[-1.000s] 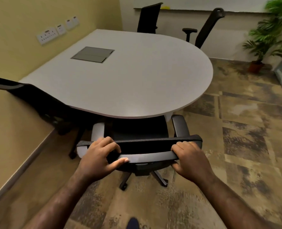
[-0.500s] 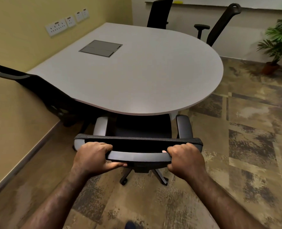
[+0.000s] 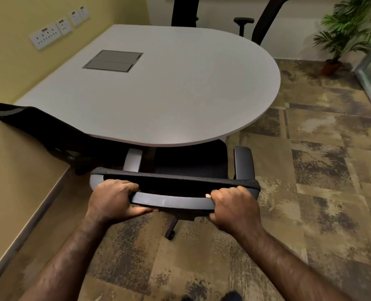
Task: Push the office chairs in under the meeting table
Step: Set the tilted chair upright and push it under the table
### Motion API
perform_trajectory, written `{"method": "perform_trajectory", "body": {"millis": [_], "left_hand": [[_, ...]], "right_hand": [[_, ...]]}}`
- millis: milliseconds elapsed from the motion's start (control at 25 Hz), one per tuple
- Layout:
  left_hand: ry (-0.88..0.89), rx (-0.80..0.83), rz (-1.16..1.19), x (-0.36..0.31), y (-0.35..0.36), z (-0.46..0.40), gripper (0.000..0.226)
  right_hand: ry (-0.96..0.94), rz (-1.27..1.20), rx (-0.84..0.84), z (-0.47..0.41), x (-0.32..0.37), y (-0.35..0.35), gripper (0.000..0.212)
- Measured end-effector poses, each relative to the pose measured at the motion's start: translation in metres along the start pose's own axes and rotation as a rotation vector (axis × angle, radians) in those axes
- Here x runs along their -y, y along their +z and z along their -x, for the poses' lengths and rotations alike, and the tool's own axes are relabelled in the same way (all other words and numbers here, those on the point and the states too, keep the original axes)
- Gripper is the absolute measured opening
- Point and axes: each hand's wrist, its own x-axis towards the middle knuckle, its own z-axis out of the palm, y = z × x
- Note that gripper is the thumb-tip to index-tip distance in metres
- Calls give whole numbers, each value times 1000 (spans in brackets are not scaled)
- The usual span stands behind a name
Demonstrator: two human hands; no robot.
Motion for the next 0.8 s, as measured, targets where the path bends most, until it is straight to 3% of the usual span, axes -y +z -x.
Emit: {"method": "perform_trajectory", "body": {"millis": [400,560,800], "left_hand": [[61,24,91,10,-5,1,77],[130,-48,268,7,-15,-12,69],[247,-115,356,-44,-32,-105,53]], "right_hand": [[24,-124,-66,4,6,-13,35],[36,-252,-212,7,-13,-31,60],[394,-478,-416,-23,-100,-42,43]]}}
